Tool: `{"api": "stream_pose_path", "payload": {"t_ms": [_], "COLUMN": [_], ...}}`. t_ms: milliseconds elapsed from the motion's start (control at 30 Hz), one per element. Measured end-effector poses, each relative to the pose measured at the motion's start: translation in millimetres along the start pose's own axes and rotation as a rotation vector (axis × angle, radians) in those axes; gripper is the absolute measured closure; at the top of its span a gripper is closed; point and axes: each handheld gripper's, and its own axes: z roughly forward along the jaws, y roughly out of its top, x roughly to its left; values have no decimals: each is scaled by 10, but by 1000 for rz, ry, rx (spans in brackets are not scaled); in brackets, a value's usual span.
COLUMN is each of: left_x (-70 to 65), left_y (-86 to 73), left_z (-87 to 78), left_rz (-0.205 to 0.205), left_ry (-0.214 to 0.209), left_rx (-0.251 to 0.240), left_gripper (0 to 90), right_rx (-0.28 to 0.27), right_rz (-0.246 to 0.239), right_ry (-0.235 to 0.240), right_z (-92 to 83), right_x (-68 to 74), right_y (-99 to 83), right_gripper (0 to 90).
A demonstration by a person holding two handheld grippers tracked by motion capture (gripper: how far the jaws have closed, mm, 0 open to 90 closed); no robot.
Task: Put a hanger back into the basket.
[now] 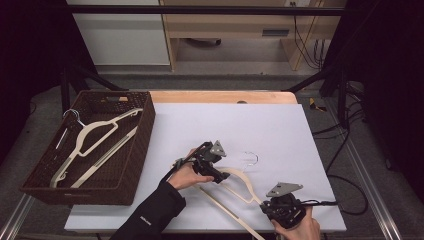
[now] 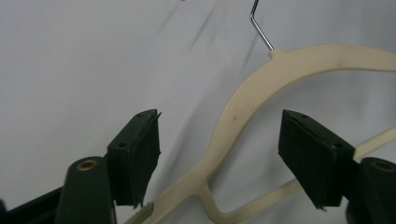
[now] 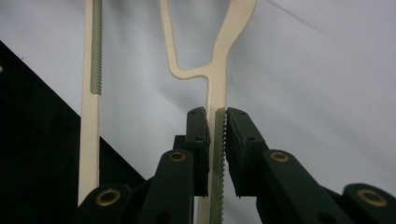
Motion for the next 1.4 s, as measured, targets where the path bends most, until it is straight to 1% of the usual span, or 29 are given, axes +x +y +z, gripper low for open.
{"api": "stream_pose_path", "payload": {"t_ms": [33, 67, 100, 133, 167, 200, 233, 333, 400, 433, 500, 533, 567, 600, 667, 700, 733, 833, 867, 900, 967, 1000, 1033, 1067, 1100, 1167, 1200, 1267, 1400], "left_x": [0, 1, 1, -3, -7, -12, -24, -44, -58, -65, -62, -57, -58, -70, -88, -102, -116, -168, -187, -212, -244, -265, -284, -293, -298, -315, -325, -340, -384], "left_y": [6, 12, 22, 31, 38, 42, 44, 40, 34, 30, 30, 28, 28, 27, 28, 27, 24, 22, 19, 13, -4, -21, -36, -47, -58, -77, -90, -106, -140], "left_z": [36, 51, 77, 96, 114, 126, 151, 203, 230, 237, 222, 209, 197, 186, 147, 121, 94, -17, -51, -80, -123, -147, -162, -185, -208, -243, -265, -289, -323], "left_rz": [4, 10, 20, 28, 41, 46, 55, 88, 103, 99, 116, 121, 126, 123, 157, 172, 183, 224, 237, 252, 270, 282, 284, 284, 285, 291, 291, 291, 291], "left_ry": [-1, -8, -7, -12, -12, -22, -23, -25, -15, -18, 3, -1, -2, 2, 14, 24, 26, 51, 59, 71, 77, 80, 84, 85, 83, 89, 93, 95, 116], "left_rx": [-5, 2, 6, 14, 18, 22, 22, 58, 75, 76, 88, 86, 86, 83, 87, 85, 72, 58, 55, 53, 59, 57, 49, 44, 39, 35, 29, 27, 22], "left_gripper": [346, 365, 385, 400, 416, 432, 449, 508, 547, 582, 658, 671, 675, 680, 689, 696, 701, 718, 724, 730, 745, 749, 752, 752, 753, 754, 754, 755, 756], "right_rx": [-1, 4, 5, -10, -6, -7, -7, -10, -12, -13, -16, -16, -14, -16, -20, -23, -20, -25, -31, -42, -60, -68, -88, -103, -110, -149, -165, -205, -230], "right_rz": [1, 16, 13, 5, -5, -5, -4, -7, -12, -10, 0, 2, -9, -10, -14, -7, -19, -16, -21, -16, -1, 10, 5, 8, -1, 12, 10, -5, -10], "right_ry": [1, 2, 3, 19, 9, 10, 11, 13, 10, 10, 22, 27, 14, 14, 22, 30, 23, 26, 36, 40, 74, 88, 104, 111, 108, 134, 139, 164, 197], "right_z": [-1, -5, -5, -2, -3, -6, -6, -9, -12, -13, -17, -22, -22, -22, -26, -26, -29, -40, -49, -55, -74, -90, -100, -104, -109, -116, -113, -109, -49], "right_x": [1, 12, 11, 7, -1, 0, -1, -3, -5, -4, 3, 5, -3, -5, -14, -11, -26, -42, -58, -68, -95, -100, -116, -129, -152, -173, -185, -226, -296], "right_y": [0, 3, 4, -1, -3, -3, -3, -3, -5, -4, -2, -2, -2, -1, 0, 2, -1, -5, -6, -5, -1, 9, 21, 33, 47, 94, 115, 189, 329], "right_gripper": [799, 798, 798, 799, 798, 798, 798, 799, 798, 799, 798, 798, 798, 797, 796, 796, 795, 793, 776, 757, 732, 704, 662, 642, 616, 536, 516, 459, 415]}}
